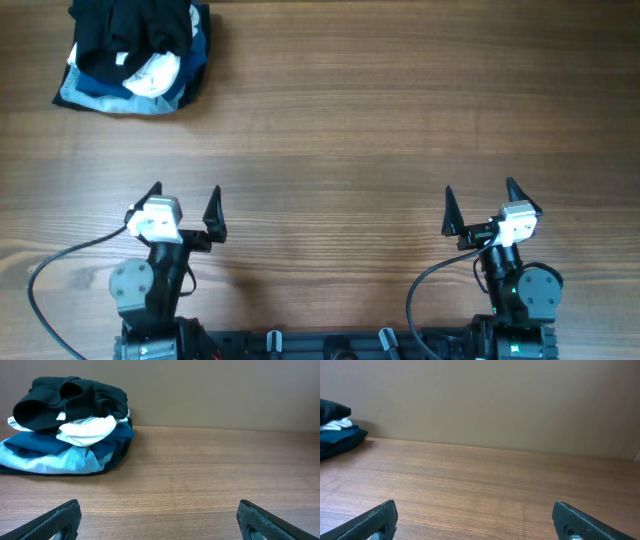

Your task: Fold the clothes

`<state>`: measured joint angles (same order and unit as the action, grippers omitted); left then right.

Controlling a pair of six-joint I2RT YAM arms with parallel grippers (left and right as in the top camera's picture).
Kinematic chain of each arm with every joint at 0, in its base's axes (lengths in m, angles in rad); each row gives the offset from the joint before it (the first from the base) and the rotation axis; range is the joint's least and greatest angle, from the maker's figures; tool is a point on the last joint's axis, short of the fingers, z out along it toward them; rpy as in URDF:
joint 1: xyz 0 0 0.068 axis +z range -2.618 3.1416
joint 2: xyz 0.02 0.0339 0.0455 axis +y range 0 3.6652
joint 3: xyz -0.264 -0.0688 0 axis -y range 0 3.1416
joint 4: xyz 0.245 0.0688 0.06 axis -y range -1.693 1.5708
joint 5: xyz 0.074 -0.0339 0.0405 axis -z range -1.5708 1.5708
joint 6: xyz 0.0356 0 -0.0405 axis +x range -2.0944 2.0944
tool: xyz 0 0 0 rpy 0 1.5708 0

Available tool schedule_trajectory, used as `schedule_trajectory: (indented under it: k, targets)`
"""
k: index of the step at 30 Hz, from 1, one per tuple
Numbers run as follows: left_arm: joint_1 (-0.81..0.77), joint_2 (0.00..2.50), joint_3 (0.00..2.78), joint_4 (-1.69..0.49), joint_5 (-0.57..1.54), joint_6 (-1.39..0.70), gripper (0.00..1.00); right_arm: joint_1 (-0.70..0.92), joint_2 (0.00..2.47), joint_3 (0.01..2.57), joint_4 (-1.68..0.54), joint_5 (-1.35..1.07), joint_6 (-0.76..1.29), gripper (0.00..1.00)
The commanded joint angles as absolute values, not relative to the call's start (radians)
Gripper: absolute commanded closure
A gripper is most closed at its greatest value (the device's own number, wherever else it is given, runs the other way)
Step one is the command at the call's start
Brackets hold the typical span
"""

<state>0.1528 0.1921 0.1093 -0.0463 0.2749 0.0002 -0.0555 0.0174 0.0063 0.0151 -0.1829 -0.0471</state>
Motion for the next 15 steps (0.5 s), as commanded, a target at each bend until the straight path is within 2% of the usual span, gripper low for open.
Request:
schedule_trajectory:
  k: [1, 8, 15]
  targets:
    - [0.160, 0.128, 0.060, -0.041, 0.263, -0.017, 0.00, -0.054, 0.009, 0.005, 0.017, -0.196, -0.046, 0.00]
    - [0.160, 0.005, 0.006, -0.064, 0.161, -0.061, 0.00, -0.054, 0.009, 0.005, 0.017, -0.196, -0.046, 0.00]
    - [0.160, 0.003, 0.006, -0.063, 0.148, -0.061, 0.00, -0.054, 0.009, 0.005, 0.017, -0.196, -0.046, 0.00]
